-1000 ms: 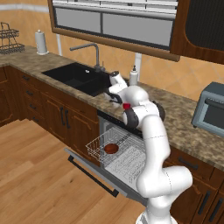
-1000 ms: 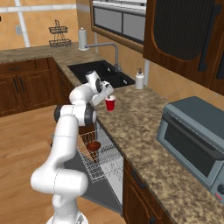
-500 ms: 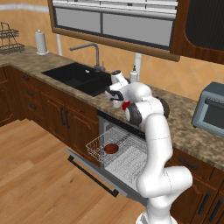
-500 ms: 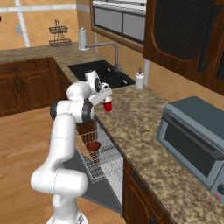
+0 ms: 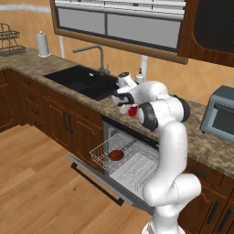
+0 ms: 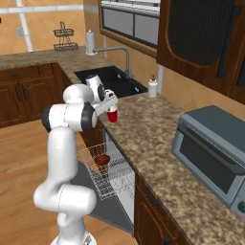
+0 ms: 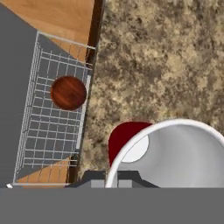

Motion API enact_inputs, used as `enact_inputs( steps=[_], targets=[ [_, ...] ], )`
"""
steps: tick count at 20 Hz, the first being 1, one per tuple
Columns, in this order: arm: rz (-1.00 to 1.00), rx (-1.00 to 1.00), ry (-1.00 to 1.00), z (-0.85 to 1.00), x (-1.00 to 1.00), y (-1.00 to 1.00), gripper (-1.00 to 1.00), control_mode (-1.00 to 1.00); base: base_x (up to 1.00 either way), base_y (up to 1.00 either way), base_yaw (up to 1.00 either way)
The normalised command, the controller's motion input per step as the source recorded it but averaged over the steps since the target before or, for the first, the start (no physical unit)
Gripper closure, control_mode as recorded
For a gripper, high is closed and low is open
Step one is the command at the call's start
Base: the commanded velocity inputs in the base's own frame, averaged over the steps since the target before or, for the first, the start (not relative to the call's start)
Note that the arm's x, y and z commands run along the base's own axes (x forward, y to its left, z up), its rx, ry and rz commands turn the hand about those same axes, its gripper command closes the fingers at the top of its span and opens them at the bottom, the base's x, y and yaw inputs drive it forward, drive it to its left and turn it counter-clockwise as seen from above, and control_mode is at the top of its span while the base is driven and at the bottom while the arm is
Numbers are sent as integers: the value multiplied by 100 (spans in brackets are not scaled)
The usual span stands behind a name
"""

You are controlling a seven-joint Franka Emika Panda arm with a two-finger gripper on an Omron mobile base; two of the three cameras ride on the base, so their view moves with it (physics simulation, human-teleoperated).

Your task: Pick up the cup and bowl from the counter, place them in the dishwasher, and close the dishwasher door.

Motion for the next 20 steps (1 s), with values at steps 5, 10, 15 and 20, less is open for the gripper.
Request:
enact_inputs(
  steps=[5,10,15,20],
  targets=[
    [0,0,-14,1,-100,44,100,-100,0,0,0],
    [-1,0,0,-51,-99,32,100,-100,0,0,0],
    [-4,0,8,-72,-39,8,100,-100,0,0,0],
    [-4,0,8,-89,0,0,100,-100,0,0,0]
  ],
)
